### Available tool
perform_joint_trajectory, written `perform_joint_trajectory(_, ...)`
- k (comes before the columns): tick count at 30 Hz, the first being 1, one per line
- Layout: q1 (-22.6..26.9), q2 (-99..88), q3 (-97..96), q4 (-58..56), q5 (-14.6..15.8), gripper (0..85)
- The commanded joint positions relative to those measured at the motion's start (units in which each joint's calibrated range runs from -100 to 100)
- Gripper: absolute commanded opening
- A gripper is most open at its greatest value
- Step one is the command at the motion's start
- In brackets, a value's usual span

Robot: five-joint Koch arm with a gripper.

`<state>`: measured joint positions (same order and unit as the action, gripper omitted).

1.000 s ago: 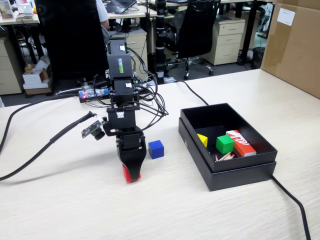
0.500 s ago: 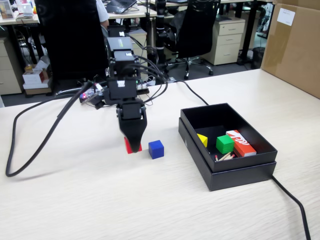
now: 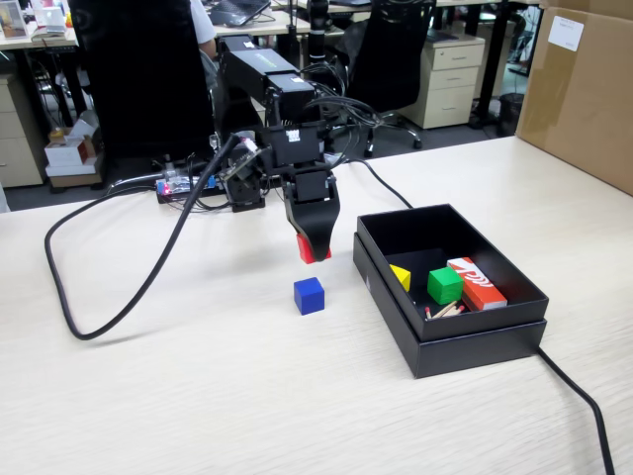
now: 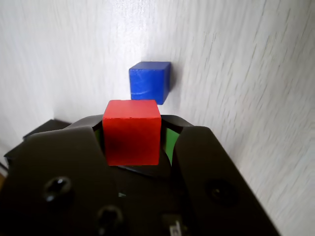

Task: Put the red cube on top of the blue cube

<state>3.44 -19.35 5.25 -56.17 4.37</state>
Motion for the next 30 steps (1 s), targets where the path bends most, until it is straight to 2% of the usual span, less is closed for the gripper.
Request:
perform_joint_trajectory(1, 0.0, -1.6, 1.9, -0.1, 0.2, 0.8)
perform_joint_trajectory(30, -1.4, 5.0, 0.4, 5.8, -0.2, 0.8)
